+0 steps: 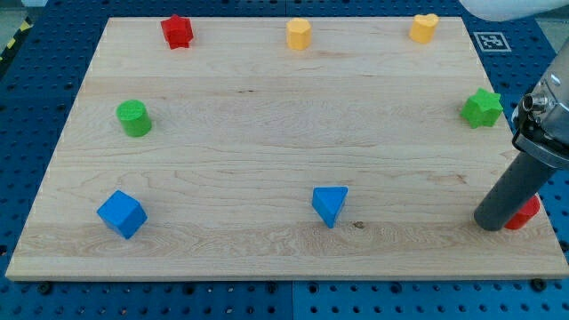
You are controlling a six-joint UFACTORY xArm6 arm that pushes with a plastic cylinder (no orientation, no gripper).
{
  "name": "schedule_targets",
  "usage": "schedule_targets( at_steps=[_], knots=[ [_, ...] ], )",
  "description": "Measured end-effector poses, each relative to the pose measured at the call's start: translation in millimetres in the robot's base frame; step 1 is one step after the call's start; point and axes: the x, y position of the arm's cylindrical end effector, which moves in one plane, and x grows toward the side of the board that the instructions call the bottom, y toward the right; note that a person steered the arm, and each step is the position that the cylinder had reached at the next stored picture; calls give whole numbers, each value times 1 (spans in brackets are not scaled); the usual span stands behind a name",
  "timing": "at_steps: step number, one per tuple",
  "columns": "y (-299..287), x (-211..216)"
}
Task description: Place the green circle into the center of the board
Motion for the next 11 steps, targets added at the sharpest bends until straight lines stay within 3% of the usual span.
schedule_targets(
  at_steps=[2,3,4,8,9,10,11],
  knots=[
    [-14,-16],
    [-58,-52],
    [-127,-88],
    [-508,-115],
    [-522,-150],
    [-474,-151],
    [-374,-120]
  ],
)
